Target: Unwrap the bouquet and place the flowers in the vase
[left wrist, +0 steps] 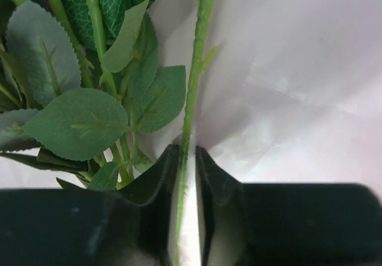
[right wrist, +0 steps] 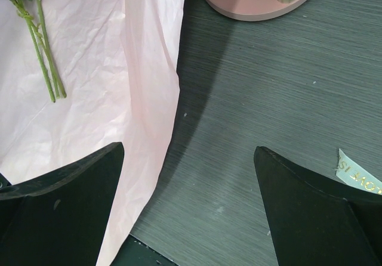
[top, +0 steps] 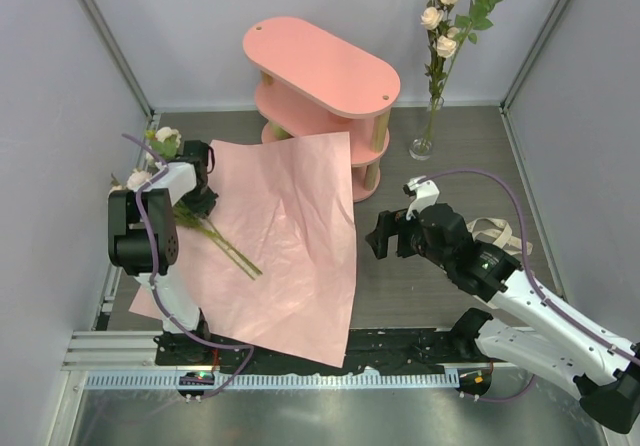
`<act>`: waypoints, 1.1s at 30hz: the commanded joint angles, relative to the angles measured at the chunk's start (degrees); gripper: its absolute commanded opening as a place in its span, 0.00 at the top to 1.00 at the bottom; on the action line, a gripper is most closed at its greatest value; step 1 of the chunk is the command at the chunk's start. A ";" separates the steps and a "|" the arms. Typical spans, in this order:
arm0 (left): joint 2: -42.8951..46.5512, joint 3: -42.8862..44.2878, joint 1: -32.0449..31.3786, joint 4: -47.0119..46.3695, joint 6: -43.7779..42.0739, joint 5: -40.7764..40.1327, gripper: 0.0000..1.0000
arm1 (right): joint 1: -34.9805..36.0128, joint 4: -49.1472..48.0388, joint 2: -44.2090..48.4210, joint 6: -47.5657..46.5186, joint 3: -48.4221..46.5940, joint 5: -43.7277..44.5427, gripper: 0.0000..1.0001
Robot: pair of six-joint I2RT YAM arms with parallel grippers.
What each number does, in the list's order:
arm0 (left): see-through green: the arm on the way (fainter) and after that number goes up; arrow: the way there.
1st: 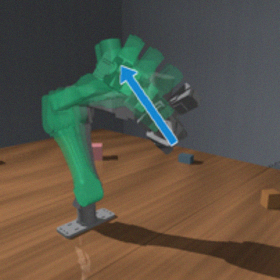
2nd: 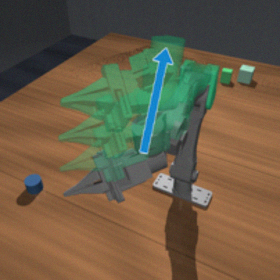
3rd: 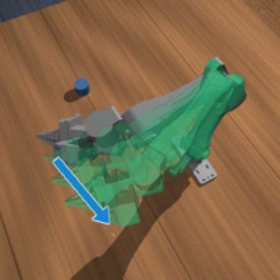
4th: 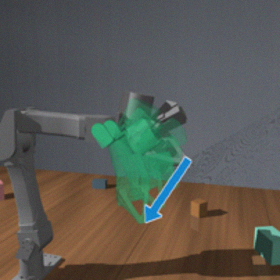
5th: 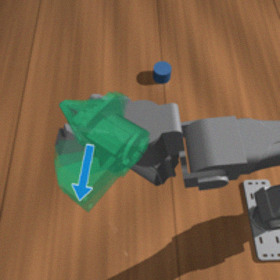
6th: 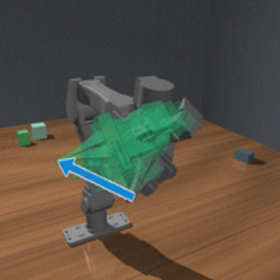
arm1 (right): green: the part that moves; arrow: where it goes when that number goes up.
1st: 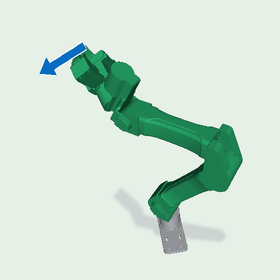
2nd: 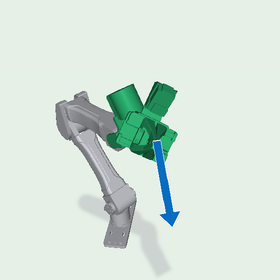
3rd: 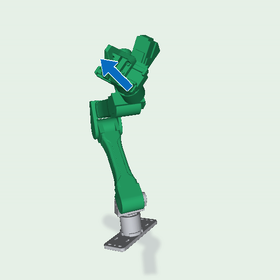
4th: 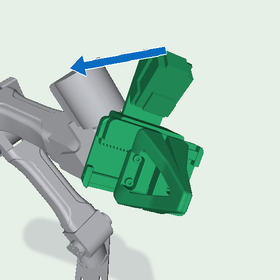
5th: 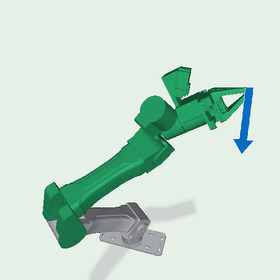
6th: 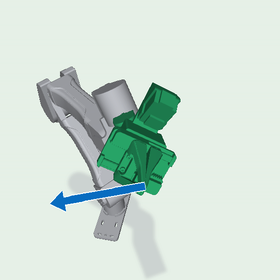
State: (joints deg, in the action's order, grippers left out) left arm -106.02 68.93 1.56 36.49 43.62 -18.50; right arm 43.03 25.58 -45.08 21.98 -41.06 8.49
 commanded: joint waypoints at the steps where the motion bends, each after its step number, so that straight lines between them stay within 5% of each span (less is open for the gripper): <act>1: -0.51 0.16 0.11 -2.21 0.68 -1.89 0.86 | 0.22 -0.71 0.96 -0.18 -0.86 0.74 0.03; 3: 0.19 0.33 0.02 -2.30 0.07 -1.71 0.99 | 0.22 -0.45 0.43 0.08 -1.22 0.47 0.03; 11: 16.42 -1.51 -0.60 -3.26 -1.69 -3.30 1.00 | 0.22 0.96 -0.71 0.44 -3.06 2.23 0.03; 17: 31.28 -5.46 -0.60 -11.94 -3.54 3.54 1.00 | 0.22 0.87 -3.69 0.17 -5.52 4.25 0.03; 23: 41.04 -11.26 -0.60 -21.08 -2.05 16.46 1.00 | 0.13 -1.41 -8.70 2.63 -8.86 0.66 0.03; 28: 47.03 -20.83 -0.60 -38.37 -0.29 41.81 1.00 | 0.22 -8.52 -13.96 4.64 -12.28 -15.20 0.03; 33: 55.01 -29.54 -1.04 -50.11 4.63 57.07 1.00 | 0.74 -17.65 -21.62 9.57 -18.34 -26.50 0.06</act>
State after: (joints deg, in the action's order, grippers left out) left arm -57.56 42.65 0.95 2.55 44.88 20.78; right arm 43.07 19.31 -62.15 26.96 -52.97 -5.63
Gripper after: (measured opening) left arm 0.015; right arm 0.955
